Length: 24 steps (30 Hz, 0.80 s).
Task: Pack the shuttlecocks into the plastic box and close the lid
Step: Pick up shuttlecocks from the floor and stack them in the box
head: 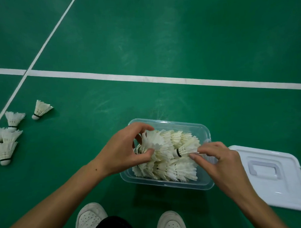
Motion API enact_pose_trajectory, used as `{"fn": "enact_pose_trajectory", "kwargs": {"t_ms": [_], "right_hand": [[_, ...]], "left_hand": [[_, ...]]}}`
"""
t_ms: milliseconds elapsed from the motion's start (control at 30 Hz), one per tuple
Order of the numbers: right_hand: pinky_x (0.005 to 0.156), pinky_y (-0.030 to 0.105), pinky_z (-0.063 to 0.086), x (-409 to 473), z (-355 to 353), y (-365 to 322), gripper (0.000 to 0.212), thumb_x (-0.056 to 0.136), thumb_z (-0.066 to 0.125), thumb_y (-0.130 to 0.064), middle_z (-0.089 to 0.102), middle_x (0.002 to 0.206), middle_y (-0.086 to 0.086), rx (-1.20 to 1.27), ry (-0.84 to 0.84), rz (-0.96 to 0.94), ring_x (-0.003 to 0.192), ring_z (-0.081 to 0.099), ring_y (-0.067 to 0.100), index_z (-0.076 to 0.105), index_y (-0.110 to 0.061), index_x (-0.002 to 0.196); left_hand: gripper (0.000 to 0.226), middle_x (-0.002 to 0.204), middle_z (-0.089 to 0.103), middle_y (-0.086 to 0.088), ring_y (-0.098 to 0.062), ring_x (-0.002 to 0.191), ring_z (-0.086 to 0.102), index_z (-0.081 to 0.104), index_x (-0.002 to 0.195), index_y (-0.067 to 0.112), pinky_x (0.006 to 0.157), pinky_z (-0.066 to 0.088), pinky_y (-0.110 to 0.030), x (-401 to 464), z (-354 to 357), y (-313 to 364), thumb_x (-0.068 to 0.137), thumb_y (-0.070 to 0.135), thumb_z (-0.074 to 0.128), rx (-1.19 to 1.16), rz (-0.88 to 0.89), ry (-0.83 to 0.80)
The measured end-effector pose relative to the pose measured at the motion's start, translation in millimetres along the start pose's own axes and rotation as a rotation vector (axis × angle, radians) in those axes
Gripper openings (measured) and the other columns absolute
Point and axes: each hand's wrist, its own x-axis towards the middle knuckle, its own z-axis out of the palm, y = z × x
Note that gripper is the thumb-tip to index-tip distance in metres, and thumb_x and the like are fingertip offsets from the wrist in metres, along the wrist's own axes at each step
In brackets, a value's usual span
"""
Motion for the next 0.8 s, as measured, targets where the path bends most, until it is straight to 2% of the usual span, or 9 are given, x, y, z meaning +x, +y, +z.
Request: {"fn": "enact_pose_trajectory", "kwargs": {"t_ms": [67,133,267,433,533,600,667,733,800], "right_hand": [[0.081,0.021,0.058,1,11,-4,0.025,0.083,0.072,-0.050,0.074,0.089,-0.023,-0.014,0.007,-0.026,0.088,0.066,-0.011,0.082,-0.033,0.097],[0.077,0.016,0.058,3,21,-7,0.024,0.084,0.076,-0.046,0.078,0.089,-0.018,0.013,0.013,0.002,0.080,0.069,-0.009,0.085,-0.026,0.095],[0.075,0.006,0.050,15,36,-9,0.010,0.084,0.087,-0.033,0.077,0.082,-0.018,0.050,-0.091,0.091,0.087,0.069,-0.010,0.083,-0.024,0.087],[0.056,0.029,0.044,26,54,-10,0.028,0.085,0.087,-0.033,0.067,0.063,0.002,0.068,-0.262,0.201,0.055,0.052,0.010,0.072,-0.015,0.070],[0.054,0.023,0.036,28,48,-10,0.039,0.083,0.088,-0.033,0.055,0.055,-0.006,0.100,-0.308,0.223,0.052,0.041,0.004,0.062,-0.013,0.061],[0.060,0.019,0.045,28,36,-11,0.034,0.080,0.090,-0.035,0.058,0.060,-0.018,0.146,-0.331,0.237,0.058,0.051,0.000,0.065,-0.019,0.064],[0.085,0.025,0.060,27,20,-12,0.017,0.077,0.090,-0.041,0.073,0.087,-0.027,0.161,-0.322,0.272,0.087,0.069,-0.005,0.078,-0.032,0.085],[0.100,0.030,0.058,24,2,-14,0.032,0.077,0.087,-0.048,0.076,0.109,-0.025,0.100,-0.284,0.259,0.107,0.069,-0.002,0.080,-0.036,0.106],[0.101,0.030,0.058,24,-14,-21,0.036,0.078,0.083,-0.052,0.077,0.110,-0.024,0.132,-0.200,0.215,0.106,0.070,-0.002,0.080,-0.035,0.109]], "left_hand": [[0.053,0.120,0.059,0.020,-0.002,0.097,0.062,0.058,0.133,0.036,0.078,0.056,-0.025,0,5,2,0.084,0.047,0.074,0.031,0.025,0.013],[0.055,0.121,0.056,0.020,-0.003,0.095,0.062,0.057,0.135,0.037,0.079,0.055,-0.023,0,7,2,0.084,0.041,0.078,0.026,0.027,0.020],[0.059,0.120,0.054,0.017,-0.005,0.094,0.063,0.056,0.137,0.039,0.082,0.056,-0.029,-1,10,0,0.084,0.036,0.080,0.025,0.017,0.012],[0.061,0.119,0.053,0.019,-0.002,0.095,0.062,0.053,0.142,0.039,0.082,0.057,-0.033,-2,14,-5,0.086,0.039,0.078,0.063,0.009,-0.011],[0.068,0.120,0.053,0.019,-0.002,0.096,0.062,0.050,0.145,0.040,0.080,0.057,-0.029,-3,14,-4,0.085,0.038,0.079,0.052,0.002,-0.022],[0.074,0.117,0.054,0.021,-0.002,0.095,0.062,0.046,0.149,0.040,0.079,0.056,-0.026,-4,13,-2,0.083,0.038,0.080,0.029,-0.001,-0.012],[0.077,0.116,0.055,0.023,-0.004,0.094,0.062,0.044,0.151,0.037,0.079,0.056,-0.026,-4,10,2,0.083,0.034,0.083,0.010,0.007,0.002],[0.076,0.116,0.059,0.020,-0.008,0.093,0.064,0.047,0.149,0.034,0.078,0.056,-0.028,-2,7,7,0.084,0.029,0.086,-0.014,0.032,0.025],[0.073,0.117,0.064,0.016,-0.008,0.093,0.065,0.049,0.147,0.031,0.077,0.057,-0.028,5,5,16,0.084,0.028,0.087,-0.028,0.065,0.051]]}}
